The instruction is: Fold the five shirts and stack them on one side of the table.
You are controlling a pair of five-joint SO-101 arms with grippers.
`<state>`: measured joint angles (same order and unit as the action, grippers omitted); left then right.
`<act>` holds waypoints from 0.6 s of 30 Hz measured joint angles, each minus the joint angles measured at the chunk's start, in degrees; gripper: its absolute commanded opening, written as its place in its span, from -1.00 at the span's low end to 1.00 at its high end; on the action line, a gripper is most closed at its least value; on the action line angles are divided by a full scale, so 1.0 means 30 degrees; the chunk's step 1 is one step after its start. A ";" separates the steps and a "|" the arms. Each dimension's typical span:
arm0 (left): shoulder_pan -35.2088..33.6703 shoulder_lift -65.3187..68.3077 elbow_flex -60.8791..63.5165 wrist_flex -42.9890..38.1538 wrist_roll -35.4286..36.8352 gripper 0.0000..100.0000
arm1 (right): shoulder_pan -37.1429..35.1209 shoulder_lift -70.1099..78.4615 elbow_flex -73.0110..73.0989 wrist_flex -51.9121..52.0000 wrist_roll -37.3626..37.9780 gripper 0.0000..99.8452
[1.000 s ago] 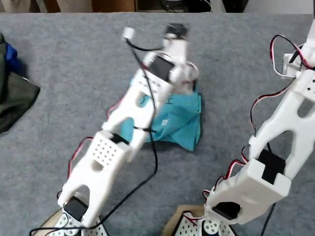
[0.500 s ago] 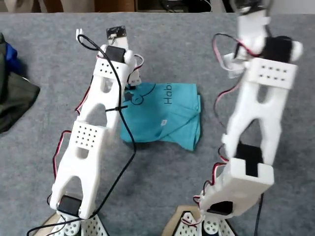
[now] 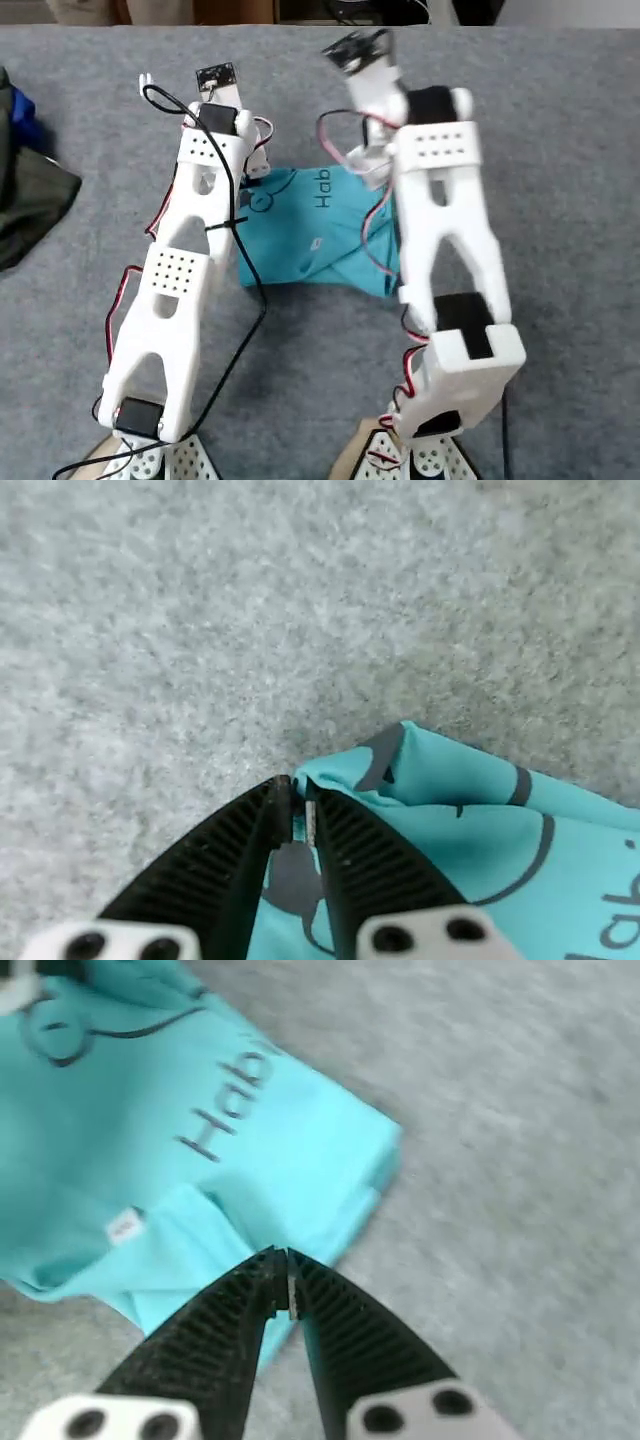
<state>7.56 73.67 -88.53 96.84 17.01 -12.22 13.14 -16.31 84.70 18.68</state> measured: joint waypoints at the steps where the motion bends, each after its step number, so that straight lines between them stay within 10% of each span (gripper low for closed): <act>1: 0.0000 0.0059 -0.0264 0.0029 0.0000 -0.92 | -0.0410 0.0000 0.0527 -0.0352 0.0000 -0.99; 18: -0.0029 0.0117 -0.0615 0.0059 0.0000 -0.92 | -0.1582 0.4864 0.2227 -0.4103 -0.0908 -0.99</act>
<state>7.47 74.02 -90.37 97.01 17.01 -16.97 27.74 -9.63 72.40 15.96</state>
